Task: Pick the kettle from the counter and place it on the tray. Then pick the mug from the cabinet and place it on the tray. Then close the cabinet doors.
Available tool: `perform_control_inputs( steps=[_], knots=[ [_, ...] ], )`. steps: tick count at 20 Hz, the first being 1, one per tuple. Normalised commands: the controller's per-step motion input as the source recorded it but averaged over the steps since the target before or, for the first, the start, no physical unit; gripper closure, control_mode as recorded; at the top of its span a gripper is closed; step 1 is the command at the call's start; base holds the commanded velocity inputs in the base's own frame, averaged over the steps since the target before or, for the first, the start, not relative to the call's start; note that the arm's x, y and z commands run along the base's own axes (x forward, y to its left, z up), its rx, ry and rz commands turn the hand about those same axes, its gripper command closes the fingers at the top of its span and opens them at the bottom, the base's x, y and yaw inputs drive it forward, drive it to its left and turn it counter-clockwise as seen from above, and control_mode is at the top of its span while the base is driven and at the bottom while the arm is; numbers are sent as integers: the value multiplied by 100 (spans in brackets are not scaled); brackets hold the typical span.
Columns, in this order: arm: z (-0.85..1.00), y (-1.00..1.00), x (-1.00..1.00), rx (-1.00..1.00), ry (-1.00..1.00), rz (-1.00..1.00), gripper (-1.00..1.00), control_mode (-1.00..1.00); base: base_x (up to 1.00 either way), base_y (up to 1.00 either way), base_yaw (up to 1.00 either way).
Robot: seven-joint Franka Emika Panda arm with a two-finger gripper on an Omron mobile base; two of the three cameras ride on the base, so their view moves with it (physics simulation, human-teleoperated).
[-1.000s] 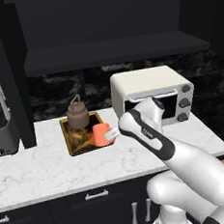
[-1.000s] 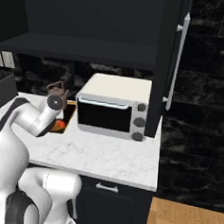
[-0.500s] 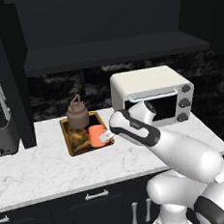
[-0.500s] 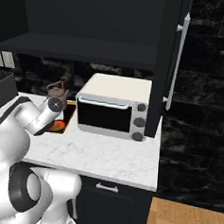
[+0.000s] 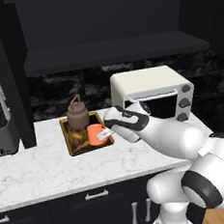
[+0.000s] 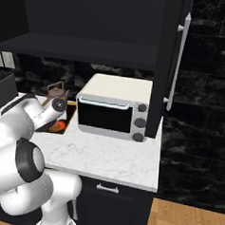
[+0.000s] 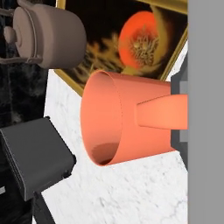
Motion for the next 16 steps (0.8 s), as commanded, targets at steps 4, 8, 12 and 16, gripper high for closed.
perform_control_inputs(
  steps=[4,8,12,16],
  knots=[
    [-28,8,33,0,0,0,100,-100,0,0,0],
    [-34,9,27,0,-1,0,100,-100,0,0,0],
    [-31,8,20,0,-7,0,100,-100,0,0,0],
    [-23,9,18,0,-11,0,100,-100,0,0,0]
  ],
)
